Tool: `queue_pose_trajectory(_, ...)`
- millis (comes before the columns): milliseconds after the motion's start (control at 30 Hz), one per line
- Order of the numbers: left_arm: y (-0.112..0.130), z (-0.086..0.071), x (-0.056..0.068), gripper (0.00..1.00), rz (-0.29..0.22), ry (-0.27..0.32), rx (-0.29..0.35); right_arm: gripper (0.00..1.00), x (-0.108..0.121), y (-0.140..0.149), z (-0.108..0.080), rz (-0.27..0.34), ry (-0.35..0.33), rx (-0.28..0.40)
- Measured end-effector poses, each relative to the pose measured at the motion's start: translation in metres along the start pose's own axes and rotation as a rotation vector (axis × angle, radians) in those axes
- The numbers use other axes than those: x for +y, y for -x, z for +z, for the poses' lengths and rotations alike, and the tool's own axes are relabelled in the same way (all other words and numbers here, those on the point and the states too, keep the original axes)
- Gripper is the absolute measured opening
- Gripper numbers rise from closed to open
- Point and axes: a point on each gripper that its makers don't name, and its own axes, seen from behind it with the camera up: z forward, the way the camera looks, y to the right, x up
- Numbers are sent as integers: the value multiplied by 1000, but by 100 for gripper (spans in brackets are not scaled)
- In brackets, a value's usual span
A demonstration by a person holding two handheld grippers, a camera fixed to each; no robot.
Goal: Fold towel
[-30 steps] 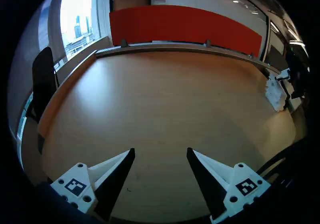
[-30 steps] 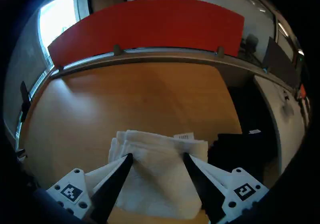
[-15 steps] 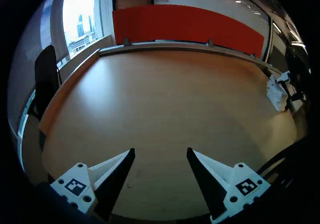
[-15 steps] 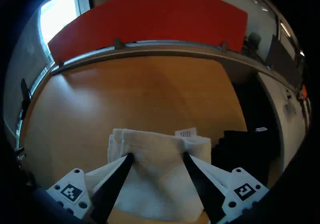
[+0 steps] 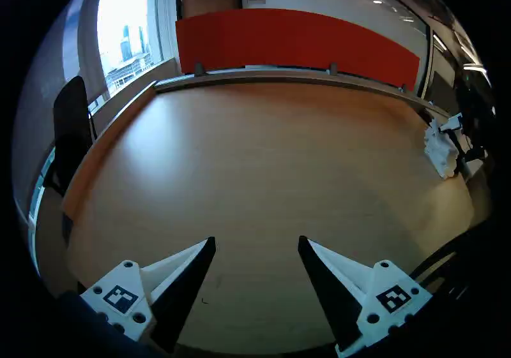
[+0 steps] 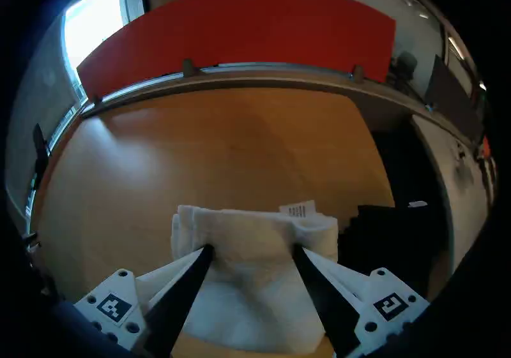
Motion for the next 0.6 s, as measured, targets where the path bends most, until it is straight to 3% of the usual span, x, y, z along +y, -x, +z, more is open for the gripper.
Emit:
queue_pose_trajectory(200,-4,2,0,96,-3,2,9,98,0,-12,-11,-26,13,33)
queue_pose_trajectory(600,-9,5,3,96,0,19,23,98,-6,-33,-36,7,14,118)
